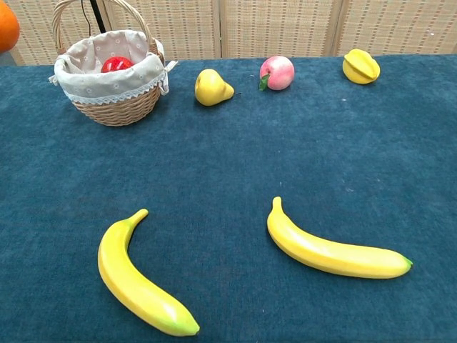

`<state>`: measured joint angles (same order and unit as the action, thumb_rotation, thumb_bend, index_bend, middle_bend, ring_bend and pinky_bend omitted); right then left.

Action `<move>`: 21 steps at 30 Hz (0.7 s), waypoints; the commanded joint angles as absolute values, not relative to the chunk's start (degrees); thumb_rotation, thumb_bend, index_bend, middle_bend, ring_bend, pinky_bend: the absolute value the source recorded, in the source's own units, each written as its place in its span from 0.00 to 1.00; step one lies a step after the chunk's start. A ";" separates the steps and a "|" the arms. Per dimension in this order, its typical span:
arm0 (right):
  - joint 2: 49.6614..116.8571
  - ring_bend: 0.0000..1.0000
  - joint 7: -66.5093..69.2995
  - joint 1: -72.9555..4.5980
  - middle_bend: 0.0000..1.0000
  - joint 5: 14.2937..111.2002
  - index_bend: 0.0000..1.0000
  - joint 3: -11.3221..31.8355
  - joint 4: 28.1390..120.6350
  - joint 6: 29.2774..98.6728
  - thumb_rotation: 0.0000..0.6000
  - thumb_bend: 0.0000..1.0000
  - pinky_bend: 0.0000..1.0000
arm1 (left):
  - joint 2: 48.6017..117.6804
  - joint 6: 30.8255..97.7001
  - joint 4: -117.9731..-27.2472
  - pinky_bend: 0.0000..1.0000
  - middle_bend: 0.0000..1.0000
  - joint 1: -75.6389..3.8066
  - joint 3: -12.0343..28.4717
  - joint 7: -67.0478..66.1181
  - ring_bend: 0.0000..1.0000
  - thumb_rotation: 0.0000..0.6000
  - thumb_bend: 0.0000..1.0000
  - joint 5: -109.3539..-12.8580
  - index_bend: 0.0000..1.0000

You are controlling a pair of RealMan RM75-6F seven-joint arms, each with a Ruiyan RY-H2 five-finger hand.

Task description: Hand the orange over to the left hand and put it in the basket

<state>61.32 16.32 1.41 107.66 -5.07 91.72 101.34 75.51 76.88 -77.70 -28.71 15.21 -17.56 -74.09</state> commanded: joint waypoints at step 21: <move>60.55 0.23 18.41 1.25 0.24 108.36 0.39 -5.53 91.70 101.87 1.00 0.00 0.15 | 93.84 63.35 -48.39 0.46 0.50 -44.13 18.31 -11.51 0.38 1.00 0.16 -70.29 0.60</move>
